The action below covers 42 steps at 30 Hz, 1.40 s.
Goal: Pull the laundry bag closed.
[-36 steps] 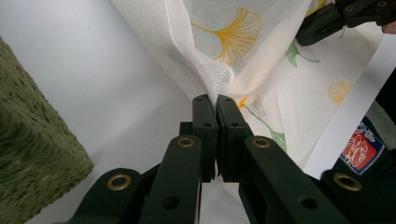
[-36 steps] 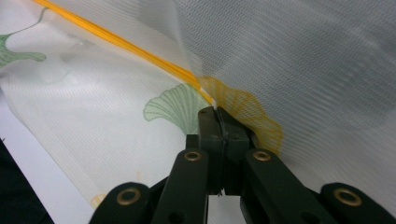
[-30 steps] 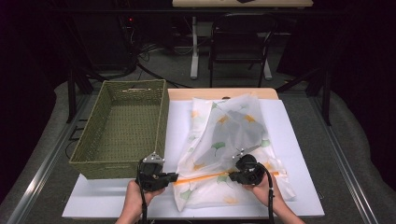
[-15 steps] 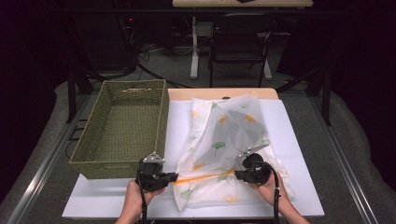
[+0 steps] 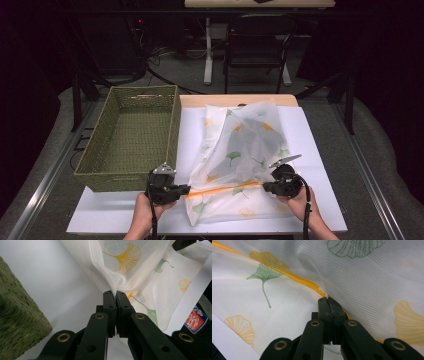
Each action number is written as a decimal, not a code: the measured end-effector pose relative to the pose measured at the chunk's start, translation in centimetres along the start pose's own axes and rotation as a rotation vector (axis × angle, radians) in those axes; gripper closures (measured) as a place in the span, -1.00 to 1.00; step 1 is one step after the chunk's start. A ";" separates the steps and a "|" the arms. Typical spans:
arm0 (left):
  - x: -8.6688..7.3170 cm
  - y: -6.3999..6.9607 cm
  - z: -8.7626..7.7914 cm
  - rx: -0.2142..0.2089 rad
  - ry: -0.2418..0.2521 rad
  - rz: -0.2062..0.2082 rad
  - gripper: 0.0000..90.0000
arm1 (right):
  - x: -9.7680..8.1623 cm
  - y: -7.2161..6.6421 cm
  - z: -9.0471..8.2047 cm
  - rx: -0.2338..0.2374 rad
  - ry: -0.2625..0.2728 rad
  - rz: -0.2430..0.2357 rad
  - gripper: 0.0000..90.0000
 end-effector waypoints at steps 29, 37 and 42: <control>0.0 -0.1 0.1 0.005 -0.008 -0.002 0.96 | -1.4 2.8 -1.2 -0.056 0.008 0.054 1.00; -0.1 -0.1 0.2 0.007 -0.010 -0.001 0.96 | -1.5 3.3 -1.4 -0.070 0.008 0.065 1.00; -0.1 -0.1 0.2 0.005 -0.009 -0.001 0.96 | -1.5 3.4 -1.3 -0.074 0.013 0.063 1.00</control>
Point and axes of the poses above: each handheld gripper's, and its own axes: z roughly forward along the jaws, x roughly out of its top, y roughly to its right, the point moved 3 cm from there along z, roughly forward along the jaws, and after that the axes turned 5 degrees about -x, right-handed, at the moved point
